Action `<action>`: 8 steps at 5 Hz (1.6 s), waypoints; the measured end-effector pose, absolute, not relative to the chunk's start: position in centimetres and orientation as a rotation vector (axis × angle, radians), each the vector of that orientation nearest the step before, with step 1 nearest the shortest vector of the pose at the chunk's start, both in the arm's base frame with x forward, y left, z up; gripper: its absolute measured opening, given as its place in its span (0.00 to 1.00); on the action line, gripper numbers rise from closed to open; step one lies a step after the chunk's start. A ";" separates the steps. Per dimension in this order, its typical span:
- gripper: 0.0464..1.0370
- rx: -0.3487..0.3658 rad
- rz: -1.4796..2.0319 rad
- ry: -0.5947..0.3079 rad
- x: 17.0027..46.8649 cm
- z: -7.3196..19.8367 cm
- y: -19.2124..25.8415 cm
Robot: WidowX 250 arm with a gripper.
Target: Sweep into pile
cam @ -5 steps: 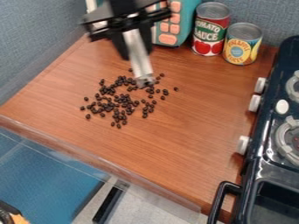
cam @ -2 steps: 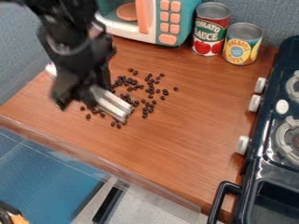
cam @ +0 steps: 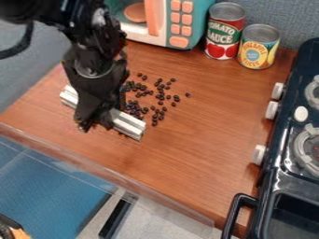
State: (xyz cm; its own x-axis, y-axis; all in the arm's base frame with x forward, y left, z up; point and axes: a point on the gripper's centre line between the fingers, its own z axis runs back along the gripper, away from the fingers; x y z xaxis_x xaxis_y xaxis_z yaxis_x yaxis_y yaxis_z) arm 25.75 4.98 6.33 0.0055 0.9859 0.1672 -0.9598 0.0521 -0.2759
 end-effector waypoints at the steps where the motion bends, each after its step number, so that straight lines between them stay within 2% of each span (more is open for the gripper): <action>1: 0.33 -0.066 1.571 -0.329 25.9 5.0 5.8; 4: 0.33 -0.053 1.612 -0.256 24.7 3.6 7.3; 5: 0.33 -0.105 1.603 -0.216 24.5 2.7 7.8; 8: 0.33 -0.149 1.572 -0.210 25.3 1.7 8.3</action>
